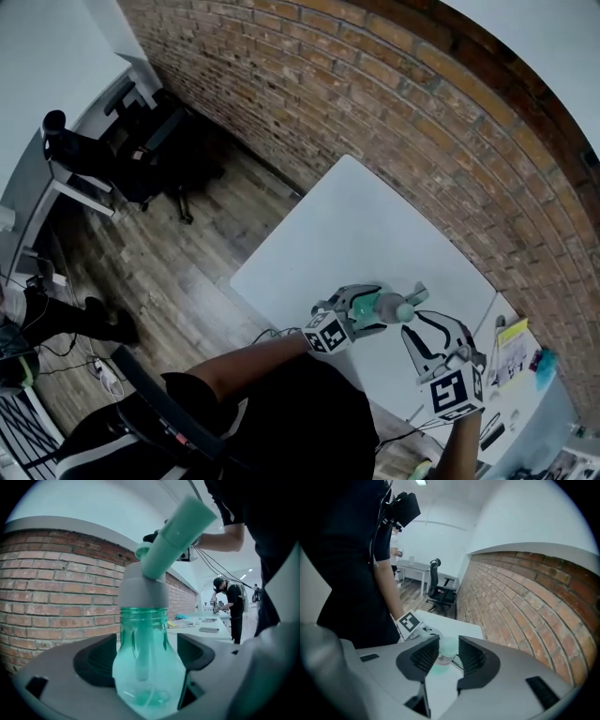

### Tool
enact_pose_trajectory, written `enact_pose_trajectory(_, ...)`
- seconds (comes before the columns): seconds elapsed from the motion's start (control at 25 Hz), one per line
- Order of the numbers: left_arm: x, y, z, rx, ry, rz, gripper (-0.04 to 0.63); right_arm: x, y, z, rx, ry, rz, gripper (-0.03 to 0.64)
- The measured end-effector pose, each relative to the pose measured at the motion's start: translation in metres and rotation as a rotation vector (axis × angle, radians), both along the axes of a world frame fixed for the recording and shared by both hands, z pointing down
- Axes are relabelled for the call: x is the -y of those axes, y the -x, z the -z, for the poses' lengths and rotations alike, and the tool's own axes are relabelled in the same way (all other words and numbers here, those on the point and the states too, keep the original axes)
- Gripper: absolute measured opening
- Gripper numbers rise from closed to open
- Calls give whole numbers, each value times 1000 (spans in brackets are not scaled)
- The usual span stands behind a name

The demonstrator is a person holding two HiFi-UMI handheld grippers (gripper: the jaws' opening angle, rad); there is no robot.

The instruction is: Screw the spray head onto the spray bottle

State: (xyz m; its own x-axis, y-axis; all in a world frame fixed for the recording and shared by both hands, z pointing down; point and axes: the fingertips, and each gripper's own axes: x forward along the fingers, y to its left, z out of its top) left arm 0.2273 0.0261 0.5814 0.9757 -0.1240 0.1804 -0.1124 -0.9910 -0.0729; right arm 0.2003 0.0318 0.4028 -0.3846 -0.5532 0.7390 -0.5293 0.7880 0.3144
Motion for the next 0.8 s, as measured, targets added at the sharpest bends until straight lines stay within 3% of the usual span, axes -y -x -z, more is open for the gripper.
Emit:
enact_pose_trajectory(0.04, 0, -2, 0, 5, -10, -14, 387, 0, 3, -5, -23, 31, 34, 131)
enact_pose_trajectory(0.24, 0, -3, -2, -4, -8, -27, 387, -1, 14, -24, -115, 126, 163, 178)
enact_pose_trajectory(0.68, 1, -2, -1, -19, -14, -17, 387, 15, 12, -34, -298, 199, 329, 242)
enact_pose_trajectory(0.8, 0, -2, -1, -18, -10, -22, 387, 13, 17, -34, -291, 215, 361, 244)
